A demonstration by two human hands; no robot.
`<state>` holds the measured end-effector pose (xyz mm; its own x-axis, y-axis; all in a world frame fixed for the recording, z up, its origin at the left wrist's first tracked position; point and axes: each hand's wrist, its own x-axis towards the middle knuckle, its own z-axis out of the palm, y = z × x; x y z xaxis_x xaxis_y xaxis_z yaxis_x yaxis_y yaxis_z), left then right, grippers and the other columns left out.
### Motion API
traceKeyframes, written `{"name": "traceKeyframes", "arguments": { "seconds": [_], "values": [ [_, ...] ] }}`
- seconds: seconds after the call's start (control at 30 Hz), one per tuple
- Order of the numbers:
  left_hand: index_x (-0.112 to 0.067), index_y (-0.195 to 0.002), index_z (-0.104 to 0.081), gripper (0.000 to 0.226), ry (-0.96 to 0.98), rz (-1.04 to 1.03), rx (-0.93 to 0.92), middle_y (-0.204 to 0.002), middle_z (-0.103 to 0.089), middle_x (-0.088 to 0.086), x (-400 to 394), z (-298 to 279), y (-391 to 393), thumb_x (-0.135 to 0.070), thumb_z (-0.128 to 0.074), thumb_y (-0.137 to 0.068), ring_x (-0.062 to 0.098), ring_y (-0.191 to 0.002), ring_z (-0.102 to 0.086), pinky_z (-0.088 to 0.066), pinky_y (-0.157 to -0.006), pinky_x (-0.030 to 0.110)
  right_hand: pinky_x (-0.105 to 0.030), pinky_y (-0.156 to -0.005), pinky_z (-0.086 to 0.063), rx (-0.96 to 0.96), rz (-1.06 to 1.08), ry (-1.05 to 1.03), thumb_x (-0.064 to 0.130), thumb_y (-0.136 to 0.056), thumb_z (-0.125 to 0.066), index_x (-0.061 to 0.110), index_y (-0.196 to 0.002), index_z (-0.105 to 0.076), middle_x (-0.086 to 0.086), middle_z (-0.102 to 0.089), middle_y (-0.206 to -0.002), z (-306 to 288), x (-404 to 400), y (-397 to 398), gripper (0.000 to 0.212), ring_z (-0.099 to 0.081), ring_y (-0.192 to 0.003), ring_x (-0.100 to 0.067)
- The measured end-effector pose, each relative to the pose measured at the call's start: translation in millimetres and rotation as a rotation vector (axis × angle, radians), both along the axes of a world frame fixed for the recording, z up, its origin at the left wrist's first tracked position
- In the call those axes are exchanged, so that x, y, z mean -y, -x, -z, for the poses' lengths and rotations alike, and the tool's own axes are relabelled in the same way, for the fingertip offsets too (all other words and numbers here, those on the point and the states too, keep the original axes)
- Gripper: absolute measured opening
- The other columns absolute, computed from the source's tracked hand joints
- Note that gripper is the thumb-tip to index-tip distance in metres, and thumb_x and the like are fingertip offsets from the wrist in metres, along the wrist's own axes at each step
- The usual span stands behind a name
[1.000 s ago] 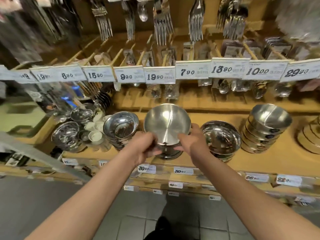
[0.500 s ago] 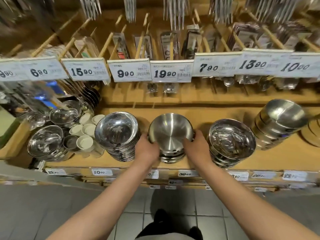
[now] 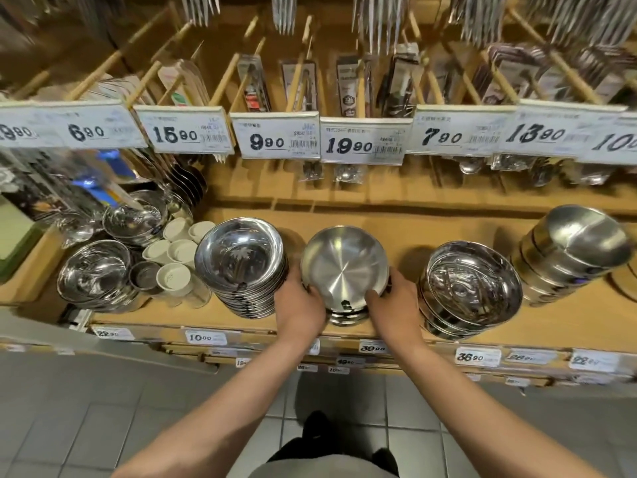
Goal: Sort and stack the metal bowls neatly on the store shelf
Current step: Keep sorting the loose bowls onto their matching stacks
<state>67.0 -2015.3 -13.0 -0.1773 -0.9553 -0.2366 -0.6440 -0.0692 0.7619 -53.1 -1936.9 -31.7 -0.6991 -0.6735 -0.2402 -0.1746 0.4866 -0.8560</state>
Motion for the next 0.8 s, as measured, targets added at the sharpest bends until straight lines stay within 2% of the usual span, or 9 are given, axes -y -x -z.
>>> {"name": "traceKeyframes", "arguments": {
  "seconds": [0.13,0.2,0.27,0.33,0.47,0.57,0.67,0.73,0.8],
  "values": [
    [-0.018,-0.14,-0.056,0.048,-0.022,0.017,0.015,-0.115,-0.071,0.01,4.7,0.0,-0.3,-0.001,-0.048,-0.095,0.03,-0.108,-0.065,-0.044,-0.083,0.027,-0.032,-0.08,-0.046,-0.022,0.007,-0.004,0.004,-0.083,-0.061,0.017,-0.109,-0.061,-0.006,-0.063,-0.101,1.5,-0.2,2.2,0.029,-0.056,-0.107,-0.028],
    [-0.015,-0.138,-0.06,0.045,-0.037,0.026,0.028,-0.112,-0.072,0.01,8.0,-0.7,-1.0,-0.003,-0.05,-0.095,0.027,-0.102,-0.066,-0.045,-0.081,0.025,-0.025,-0.072,-0.042,-0.046,0.007,-0.01,0.004,-0.082,-0.063,0.021,-0.1,-0.058,0.002,-0.058,-0.092,-0.5,-0.3,3.9,0.026,-0.055,-0.097,-0.022],
    [-0.014,-0.135,-0.061,0.043,-0.054,0.028,0.017,-0.111,-0.073,0.009,9.8,-1.6,-1.4,-0.003,-0.051,-0.095,0.021,-0.094,-0.064,-0.048,-0.082,0.025,-0.009,-0.058,-0.038,-0.072,-0.001,-0.013,0.004,-0.081,-0.065,0.023,-0.095,-0.056,0.015,-0.052,-0.083,-2.9,-0.1,5.0,0.026,-0.053,-0.08,-0.01],
    [-0.016,-0.138,-0.059,0.045,-0.059,0.032,-0.006,-0.11,-0.073,0.006,10.0,-1.8,-1.5,-0.003,-0.051,-0.096,0.019,-0.093,-0.062,-0.05,-0.085,0.028,-0.004,-0.053,-0.041,-0.075,-0.005,-0.008,0.004,-0.083,-0.065,0.023,-0.096,-0.055,0.018,-0.05,-0.081,-4.2,0.0,5.3,0.025,-0.049,-0.071,0.0],
    [-0.011,-0.137,-0.057,0.038,-0.134,0.019,-0.068,-0.098,-0.068,-0.002,7.9,2.5,-3.3,-0.011,-0.045,-0.101,0.011,-0.078,-0.061,-0.046,-0.062,0.011,-0.008,-0.055,-0.036,0.005,-0.007,-0.002,0.016,-0.093,-0.06,0.028,-0.104,-0.053,0.013,-0.056,-0.088,-4.3,-1.9,5.7,0.017,-0.051,-0.074,-0.001],
    [-0.011,-0.137,-0.056,0.037,-0.221,0.01,-0.13,-0.116,-0.066,0.005,4.9,10.4,-4.0,-0.022,-0.038,-0.106,0.024,-0.104,-0.061,-0.047,-0.083,0.029,-0.006,-0.053,-0.036,0.082,-0.031,-0.029,0.025,-0.1,-0.052,0.039,-0.111,-0.048,0.019,-0.056,-0.093,-4.3,-7.5,4.0,0.019,-0.053,-0.073,0.009],
    [-0.016,-0.134,-0.06,0.038,-0.213,0.008,-0.172,-0.116,-0.064,0.001,6.1,18.3,-5.3,-0.029,-0.036,-0.107,0.023,-0.108,-0.058,-0.044,-0.091,0.037,-0.002,-0.057,-0.039,0.116,-0.026,-0.001,0.026,-0.102,-0.048,0.042,-0.116,-0.049,0.026,-0.057,-0.096,-3.8,-11.2,1.9,0.021,-0.055,-0.077,0.021],
    [-0.017,-0.132,-0.062,0.04,-0.201,0.018,-0.168,-0.122,-0.066,0.006,9.3,23.1,-6.1,-0.033,-0.035,-0.106,0.027,-0.114,-0.059,-0.047,-0.101,0.046,-0.011,-0.069,-0.043,0.138,-0.003,0.024,0.024,-0.103,-0.046,0.04,-0.12,-0.051,0.014,-0.063,-0.105,-2.6,-10.5,2.3,0.024,-0.059,-0.089,0.006],
    [-0.018,-0.123,-0.064,0.038,-0.197,0.025,-0.178,-0.119,-0.067,0.009,11.2,24.9,-6.4,-0.035,-0.036,-0.104,0.031,-0.113,-0.06,-0.048,-0.102,0.051,-0.029,-0.086,-0.045,0.153,0.014,0.038,0.025,-0.104,-0.044,0.033,-0.129,-0.055,0.004,-0.064,-0.117,-3.7,-8.4,1.7,0.029,-0.059,-0.105,-0.014]
  ]
}}
